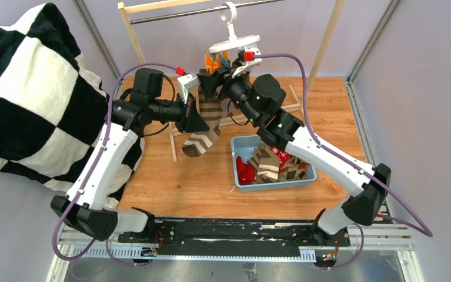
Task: Remove the socks clipped to the hanger
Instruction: Adjust the hanger on the clothesline.
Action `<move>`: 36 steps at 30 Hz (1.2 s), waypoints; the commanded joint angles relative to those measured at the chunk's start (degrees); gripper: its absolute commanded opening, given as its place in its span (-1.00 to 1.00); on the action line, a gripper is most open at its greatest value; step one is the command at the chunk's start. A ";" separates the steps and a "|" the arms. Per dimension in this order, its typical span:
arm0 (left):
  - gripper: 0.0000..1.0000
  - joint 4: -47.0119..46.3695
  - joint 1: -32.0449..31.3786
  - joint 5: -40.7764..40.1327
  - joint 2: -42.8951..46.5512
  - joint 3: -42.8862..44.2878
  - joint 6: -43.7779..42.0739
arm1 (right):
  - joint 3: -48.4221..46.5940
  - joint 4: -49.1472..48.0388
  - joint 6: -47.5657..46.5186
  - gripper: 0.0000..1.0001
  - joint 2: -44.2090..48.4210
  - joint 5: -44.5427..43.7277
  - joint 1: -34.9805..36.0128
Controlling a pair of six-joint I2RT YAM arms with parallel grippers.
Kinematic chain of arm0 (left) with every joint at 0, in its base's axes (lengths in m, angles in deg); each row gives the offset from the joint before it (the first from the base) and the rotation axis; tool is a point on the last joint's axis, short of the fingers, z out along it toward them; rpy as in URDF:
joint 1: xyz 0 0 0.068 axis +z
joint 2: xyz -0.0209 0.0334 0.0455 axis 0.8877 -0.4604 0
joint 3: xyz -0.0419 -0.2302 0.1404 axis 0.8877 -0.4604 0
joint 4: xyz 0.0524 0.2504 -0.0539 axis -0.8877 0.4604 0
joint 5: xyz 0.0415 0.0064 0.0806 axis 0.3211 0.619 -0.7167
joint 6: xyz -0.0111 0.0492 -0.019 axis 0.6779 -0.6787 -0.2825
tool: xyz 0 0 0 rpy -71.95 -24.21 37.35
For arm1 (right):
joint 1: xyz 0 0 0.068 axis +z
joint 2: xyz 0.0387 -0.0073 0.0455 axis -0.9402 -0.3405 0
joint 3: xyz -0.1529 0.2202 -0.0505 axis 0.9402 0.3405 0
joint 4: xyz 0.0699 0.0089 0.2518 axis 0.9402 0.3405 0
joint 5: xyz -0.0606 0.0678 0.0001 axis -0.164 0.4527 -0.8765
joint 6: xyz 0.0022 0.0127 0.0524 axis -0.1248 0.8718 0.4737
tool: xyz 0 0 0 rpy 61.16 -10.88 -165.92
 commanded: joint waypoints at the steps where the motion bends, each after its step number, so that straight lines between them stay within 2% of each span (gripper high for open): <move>1: -1.00 0.04 -0.72 1.65 0.88 -0.72 1.18 | -4.98 -2.82 -2.45 0.33 -2.52 -3.35 -1.16; 5: -1.00 -0.24 -0.84 2.01 1.08 -0.99 1.29 | -7.15 -2.98 -3.64 0.34 -4.30 -5.95 -1.21; 13: -1.00 -0.27 -1.11 2.22 1.42 -1.57 0.94 | -5.32 -5.87 -3.62 0.38 -3.91 -8.26 -2.08; 23: -1.00 -0.44 -1.59 2.05 1.66 -1.35 1.21 | -4.23 -9.27 -0.32 0.08 -4.96 -6.02 -4.19; 27: -1.00 -0.44 -1.63 1.68 1.99 -1.28 1.04 | -2.74 -11.04 9.43 0.07 -5.01 3.06 -7.82; 32: -1.00 -0.52 -1.63 1.93 2.59 -1.78 0.77 | 3.80 -21.41 28.74 0.28 -4.41 20.03 -14.72; 36: -1.00 -0.53 -1.63 1.92 2.65 -1.79 0.57 | 9.71 -30.33 36.88 0.39 -3.39 28.65 -15.90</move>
